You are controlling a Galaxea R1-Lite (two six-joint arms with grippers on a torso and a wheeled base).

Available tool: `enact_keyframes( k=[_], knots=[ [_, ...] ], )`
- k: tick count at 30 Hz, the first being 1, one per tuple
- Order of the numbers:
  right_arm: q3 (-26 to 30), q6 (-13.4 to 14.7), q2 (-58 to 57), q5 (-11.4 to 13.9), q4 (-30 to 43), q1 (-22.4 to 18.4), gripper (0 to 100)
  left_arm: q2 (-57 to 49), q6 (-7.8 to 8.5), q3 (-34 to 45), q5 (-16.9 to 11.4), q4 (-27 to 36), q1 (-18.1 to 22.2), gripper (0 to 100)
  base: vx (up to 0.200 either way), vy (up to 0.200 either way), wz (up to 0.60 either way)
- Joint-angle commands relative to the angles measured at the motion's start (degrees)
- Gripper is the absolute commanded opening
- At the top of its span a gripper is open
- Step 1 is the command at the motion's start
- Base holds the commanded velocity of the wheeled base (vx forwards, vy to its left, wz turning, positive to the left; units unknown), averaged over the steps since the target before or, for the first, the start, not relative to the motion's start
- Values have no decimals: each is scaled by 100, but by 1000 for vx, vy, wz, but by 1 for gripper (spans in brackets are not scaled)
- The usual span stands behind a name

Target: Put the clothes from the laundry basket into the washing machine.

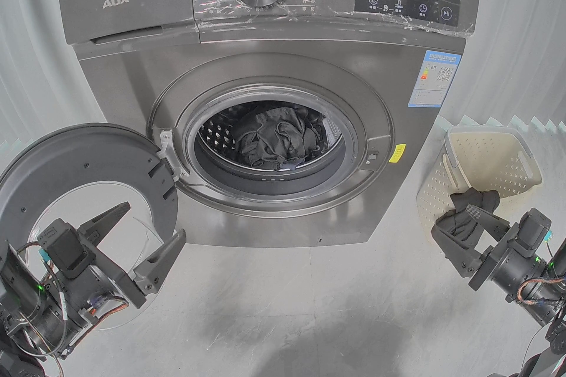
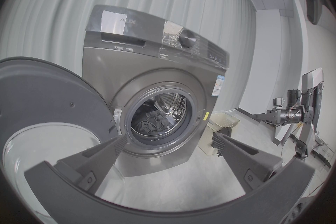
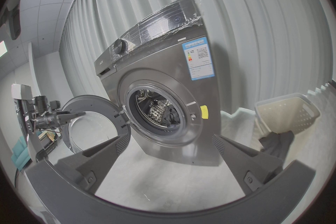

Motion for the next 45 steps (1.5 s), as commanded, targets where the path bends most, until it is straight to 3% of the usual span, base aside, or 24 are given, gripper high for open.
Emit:
enact_keyframes(
  k=[1, 6, 8, 9, 12, 19, 23, 28, 37, 40, 42, 45],
  knots=[
    [112, -62, -1065, 5, 1033, -297, 100, -621, 22, 229, -1, 43, 203, 100, -200, 0, 0],
    [112, -44, -2208, 5, 2676, -578, 100, -1078, 31, 308, -10, 482, 511, 100, -200, 0, 0],
    [112, -44, -2208, 5, 2676, -578, 100, -1078, 31, 308, -10, 482, 511, 100, -200, 0, 0],
    [112, -62, -3078, 14, 3608, -877, 100, -1500, 57, 308, -36, 930, 625, 100, -200, 0, 0],
    [112, -202, -3684, 14, 4153, -1176, 100, -1895, 57, 308, -10, 1449, 634, 100, -200, 0, 0],
    [112, -448, -4783, 23, 4891, -1817, 100, -2818, 13, 308, -19, 2626, 959, 100, -114, 0, 0],
    [103, -492, -5671, 23, 5586, -2160, 100, -3741, -110, 308, -28, 3708, 1118, 100, -50, 0, 0],
    [103, -598, -6277, 49, 6175, -2494, 100, -4427, -189, 317, -63, 4455, 1425, 100, -200, 0, 0],
    [112, -721, -7446, 102, 7159, -2907, 100, -5464, -294, 317, -133, 5553, 1821, 100, 0, 0, 0],
    [112, -712, -7789, 172, 7484, -3092, 100, -5965, -268, 317, -142, 5993, 2234, 100, 0, 0, 0],
    [112, -721, -8035, 418, 7704, -3294, 100, -6360, -233, 317, -326, 6292, 2524, 100, 0, 0, 0],
    [112, -686, -8114, 471, 7976, -3303, 100, -6975, -250, 317, -915, 6661, 2867, 100, 0, 0, 0]
  ],
)
